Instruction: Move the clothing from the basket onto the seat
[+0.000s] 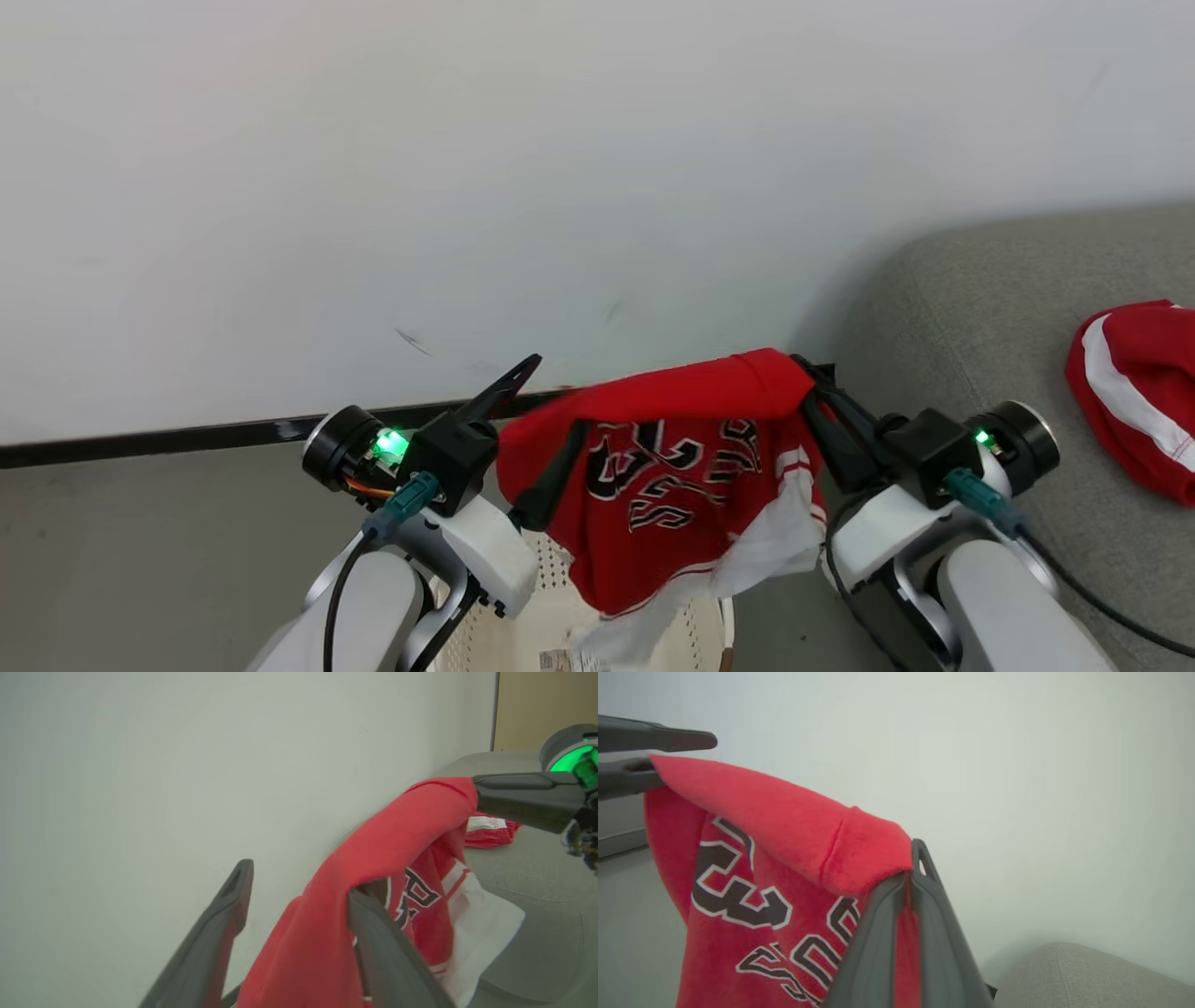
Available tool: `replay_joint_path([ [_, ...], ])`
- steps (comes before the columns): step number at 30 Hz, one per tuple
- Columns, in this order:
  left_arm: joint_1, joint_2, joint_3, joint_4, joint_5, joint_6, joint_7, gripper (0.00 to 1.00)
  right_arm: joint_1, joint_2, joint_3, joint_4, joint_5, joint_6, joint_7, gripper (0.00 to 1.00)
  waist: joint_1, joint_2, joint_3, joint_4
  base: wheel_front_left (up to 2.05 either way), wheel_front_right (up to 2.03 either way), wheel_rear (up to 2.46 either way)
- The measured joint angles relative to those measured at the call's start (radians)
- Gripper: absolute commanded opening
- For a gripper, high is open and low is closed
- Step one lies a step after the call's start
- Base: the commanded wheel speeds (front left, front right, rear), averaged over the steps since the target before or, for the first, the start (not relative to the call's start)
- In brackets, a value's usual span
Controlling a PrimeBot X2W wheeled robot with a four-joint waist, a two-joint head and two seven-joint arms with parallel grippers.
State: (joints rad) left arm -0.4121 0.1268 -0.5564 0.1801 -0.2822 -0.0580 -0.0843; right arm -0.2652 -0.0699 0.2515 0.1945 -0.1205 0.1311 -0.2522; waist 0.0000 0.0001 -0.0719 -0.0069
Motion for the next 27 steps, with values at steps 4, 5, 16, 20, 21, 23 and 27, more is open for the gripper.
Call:
replay_joint_path([
  [4,0.014,0.002,0.005,0.002,-0.001,0.003,-0.020,1.00,-0.001,-0.008,-0.058,-0.034,0.009,0.000,0.000,0.00,0.0000,0.0000,0.002,-0.011,0.00,0.00,0.00],
  [5,0.015,0.002,0.008,0.002,-0.001,0.003,-0.024,1.00,-0.001,-0.014,-0.073,-0.044,0.009,0.000,0.000,0.00,0.0000,0.0000,0.003,-0.014,0.00,0.00,0.00],
  [16,0.043,-0.015,-0.011,0.001,-0.026,0.002,-0.067,1.00,0.045,-0.055,-0.236,-0.137,0.021,0.000,0.000,0.00,0.0000,0.0000,0.004,-0.054,0.00,0.00,0.00],
  [20,0.052,-0.027,-0.032,0.003,-0.026,-0.007,-0.074,1.00,0.090,-0.058,-0.265,-0.155,0.032,0.000,0.000,0.00,-0.0001,0.0000,0.005,-0.074,0.00,0.00,0.00],
  [21,0.054,-0.028,-0.037,0.005,-0.026,-0.007,-0.075,1.00,0.101,-0.058,-0.270,-0.157,0.033,0.000,0.000,0.00,0.0000,0.0000,0.005,-0.080,0.00,0.00,0.00],
  [23,0.055,-0.030,-0.044,0.012,-0.031,-0.008,-0.076,1.00,0.123,-0.058,-0.275,-0.162,0.033,0.000,0.000,0.00,0.0000,0.0000,0.005,-0.091,0.00,0.00,0.00],
  [27,0.055,-0.031,-0.053,0.020,-0.034,-0.016,-0.076,1.00,0.147,-0.058,-0.278,-0.170,0.034,0.000,0.000,0.00,0.0000,0.0000,0.005,-0.110,0.00,0.00,0.00],
])
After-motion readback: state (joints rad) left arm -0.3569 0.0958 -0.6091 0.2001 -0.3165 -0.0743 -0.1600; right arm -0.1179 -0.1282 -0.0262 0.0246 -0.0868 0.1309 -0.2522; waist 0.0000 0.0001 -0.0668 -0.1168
